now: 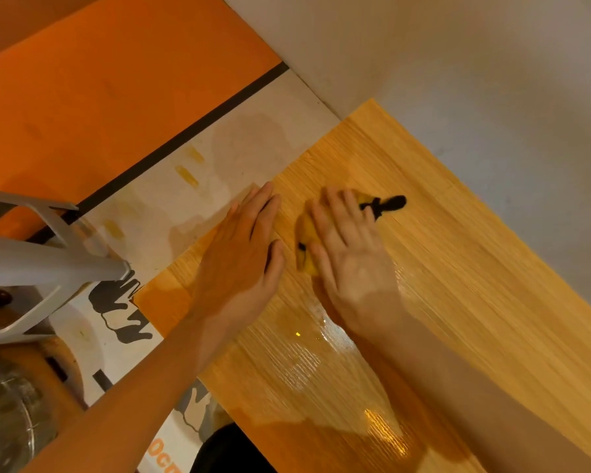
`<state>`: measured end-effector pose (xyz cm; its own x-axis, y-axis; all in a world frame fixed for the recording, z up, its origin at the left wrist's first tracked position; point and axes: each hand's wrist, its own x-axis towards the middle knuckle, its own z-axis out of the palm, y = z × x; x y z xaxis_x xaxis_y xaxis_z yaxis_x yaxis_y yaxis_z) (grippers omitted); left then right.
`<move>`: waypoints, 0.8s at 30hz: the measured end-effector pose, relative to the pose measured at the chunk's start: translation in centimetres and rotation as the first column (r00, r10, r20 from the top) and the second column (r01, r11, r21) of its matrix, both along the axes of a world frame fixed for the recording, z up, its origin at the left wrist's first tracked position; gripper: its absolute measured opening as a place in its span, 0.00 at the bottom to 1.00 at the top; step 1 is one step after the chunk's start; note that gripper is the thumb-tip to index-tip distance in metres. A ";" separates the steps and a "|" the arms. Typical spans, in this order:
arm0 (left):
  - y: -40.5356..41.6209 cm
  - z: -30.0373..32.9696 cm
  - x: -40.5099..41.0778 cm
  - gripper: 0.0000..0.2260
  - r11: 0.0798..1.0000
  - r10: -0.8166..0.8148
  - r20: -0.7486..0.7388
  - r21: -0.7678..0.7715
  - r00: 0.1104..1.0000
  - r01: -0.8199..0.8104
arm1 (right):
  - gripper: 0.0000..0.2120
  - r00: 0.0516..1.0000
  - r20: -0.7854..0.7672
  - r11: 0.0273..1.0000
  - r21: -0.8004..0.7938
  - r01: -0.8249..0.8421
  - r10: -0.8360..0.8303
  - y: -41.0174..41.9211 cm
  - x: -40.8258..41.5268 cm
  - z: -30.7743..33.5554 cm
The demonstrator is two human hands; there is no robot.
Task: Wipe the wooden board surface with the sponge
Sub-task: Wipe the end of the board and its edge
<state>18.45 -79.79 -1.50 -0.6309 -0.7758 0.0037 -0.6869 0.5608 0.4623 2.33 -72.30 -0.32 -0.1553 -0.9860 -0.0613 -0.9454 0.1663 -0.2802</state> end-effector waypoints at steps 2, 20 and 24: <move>-0.1 0.2 0.0 0.24 1.000 -0.008 0.005 0.013 1.000 0.007 | 0.26 0.997 0.036 0.998 -0.028 -0.065 0.066 -0.6 -1.4 0.3; 4.4 -0.5 5.6 0.26 0.984 0.171 0.049 -0.049 0.984 -0.169 | 0.23 0.959 0.085 0.960 -0.051 0.276 -0.271 -6.7 -4.7 0.9; 4.5 -0.4 5.6 0.26 0.984 0.173 0.059 -0.061 0.983 -0.169 | 0.22 0.981 0.140 0.984 -0.097 0.149 -0.135 -5.2 3.5 0.2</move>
